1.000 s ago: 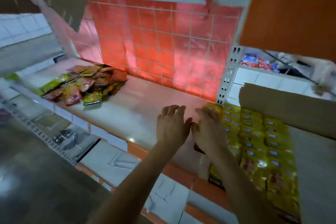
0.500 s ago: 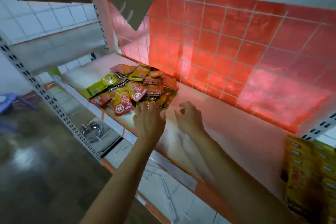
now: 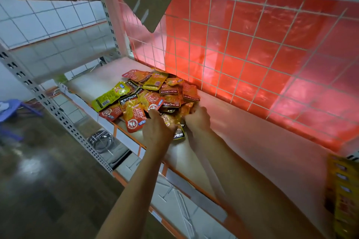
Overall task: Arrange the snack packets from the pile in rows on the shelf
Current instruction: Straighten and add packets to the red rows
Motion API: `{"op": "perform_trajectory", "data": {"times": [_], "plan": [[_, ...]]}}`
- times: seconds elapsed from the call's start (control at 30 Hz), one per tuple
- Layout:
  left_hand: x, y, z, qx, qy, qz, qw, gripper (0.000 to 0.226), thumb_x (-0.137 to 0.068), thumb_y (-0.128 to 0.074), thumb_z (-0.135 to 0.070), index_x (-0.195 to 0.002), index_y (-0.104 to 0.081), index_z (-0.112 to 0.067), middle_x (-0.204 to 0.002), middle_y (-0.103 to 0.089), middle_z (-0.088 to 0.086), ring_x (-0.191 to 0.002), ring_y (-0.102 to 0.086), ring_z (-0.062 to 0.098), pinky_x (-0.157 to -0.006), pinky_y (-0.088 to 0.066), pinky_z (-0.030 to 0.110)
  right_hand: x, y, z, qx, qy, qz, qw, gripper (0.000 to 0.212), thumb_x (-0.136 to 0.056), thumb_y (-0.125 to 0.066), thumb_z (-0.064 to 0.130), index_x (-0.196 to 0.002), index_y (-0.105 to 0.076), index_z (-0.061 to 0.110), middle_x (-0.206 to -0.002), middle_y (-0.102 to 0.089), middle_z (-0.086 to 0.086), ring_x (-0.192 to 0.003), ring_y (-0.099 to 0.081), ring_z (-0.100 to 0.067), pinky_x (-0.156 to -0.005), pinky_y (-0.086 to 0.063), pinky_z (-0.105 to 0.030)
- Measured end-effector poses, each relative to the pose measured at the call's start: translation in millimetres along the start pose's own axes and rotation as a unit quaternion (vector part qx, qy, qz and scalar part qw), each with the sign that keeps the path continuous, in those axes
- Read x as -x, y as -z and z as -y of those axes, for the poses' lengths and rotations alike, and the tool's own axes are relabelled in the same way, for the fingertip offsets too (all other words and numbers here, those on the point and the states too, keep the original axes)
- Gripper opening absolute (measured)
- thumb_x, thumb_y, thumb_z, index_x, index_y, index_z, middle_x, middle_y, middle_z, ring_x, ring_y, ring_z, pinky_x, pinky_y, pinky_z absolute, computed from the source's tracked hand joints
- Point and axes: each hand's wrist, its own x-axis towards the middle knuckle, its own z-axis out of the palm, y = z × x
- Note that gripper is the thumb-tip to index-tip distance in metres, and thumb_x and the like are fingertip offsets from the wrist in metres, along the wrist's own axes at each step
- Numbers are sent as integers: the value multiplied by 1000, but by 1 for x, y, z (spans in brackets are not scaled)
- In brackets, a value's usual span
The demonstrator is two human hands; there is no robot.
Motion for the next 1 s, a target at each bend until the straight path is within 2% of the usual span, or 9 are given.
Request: {"op": "perform_trajectory", "data": {"times": [0.13,0.2,0.27,0.43,0.53,0.67,0.8,0.9,1.0], "plan": [[20,-1,-10,101,53,30,993,76,-74,-80,-32,-133,-38,-9,-118,-61,13,-109,-58,36,-90,-47,42,4,27,-27,-65,-24,53,996,22,-64,-63,17,-84,-69,8,-90,-70,-12,-87,-67,-31,-68,-55,-34],[30,-7,-16,173,80,83,978,57,-75,-79,-26,-125,-55,-11,-110,-67,10,-100,-64,30,-88,-52,41,9,46,-44,-129,-43,74,988,27,-52,-63,13,-77,-71,10,-85,-71,-14,-84,-70,-34,-70,-59,-49],[42,-12,-23,236,69,152,957,23,-79,-73,-17,-101,-72,-12,-90,-73,9,-83,-69,25,-80,-56,40,15,69,-62,-130,-28,62,989,29,-46,-63,16,-74,-72,12,-76,-71,-16,-74,-69,-32,-65,-58,-49],[77,-31,-55,337,91,258,901,13,-89,-65,-16,-99,-70,-9,-92,-74,12,-85,-71,28,-79,-59,44,53,138,-88,-138,6,9,990,9,-67,-61,15,-64,-64,6,-63,-60,-9,-61,-53,-20,-59,-41,-34],[100,-41,-80,382,87,321,862,13,-90,-63,-11,-101,-67,-4,-95,-72,14,-78,-70,24,-64,-58,30,76,177,-98,-187,11,-36,982,14,-66,-55,24,-65,-62,12,-64,-61,-5,-68,-55,-21,-64,-44,-37],[131,-53,-110,376,36,365,851,12,-89,-65,-9,-98,-67,-1,-73,-68,6,-51,-61,8,-48,-46,17,98,224,-118,-233,0,-100,967,12,-83,-55,24,-84,-64,16,-86,-68,-14,-83,-64,-32,-81,-53,-49],[155,-67,-131,315,-41,395,862,10,-87,-67,-10,-82,-66,-1,-57,-51,2,-47,-36,9,-45,-30,16,118,265,-145,-241,-12,-192,951,21,-87,-49,22,-95,-68,17,-81,-68,-13,-66,-60,-26,-58,-46,-35],[173,-79,-141,274,-91,425,858,8,-83,-72,-12,-80,-68,-6,-68,-62,7,-56,-47,11,-48,-36,16,129,289,-165,-261,-40,-246,933,24,-94,-43,15,-91,-67,18,-76,-66,-9,-65,-62,-25,-57,-51,-36],[194,-90,-147,240,-112,475,840,6,-82,-73,-10,-80,-68,-8,-63,-66,1,-56,-55,9,-52,-44,18,138,307,-182,-248,-43,-284,925,30,-91,-35,2,-84,-62,12,-67,-51,-6,-59,-46,-18,-56,-36,-27]]}}
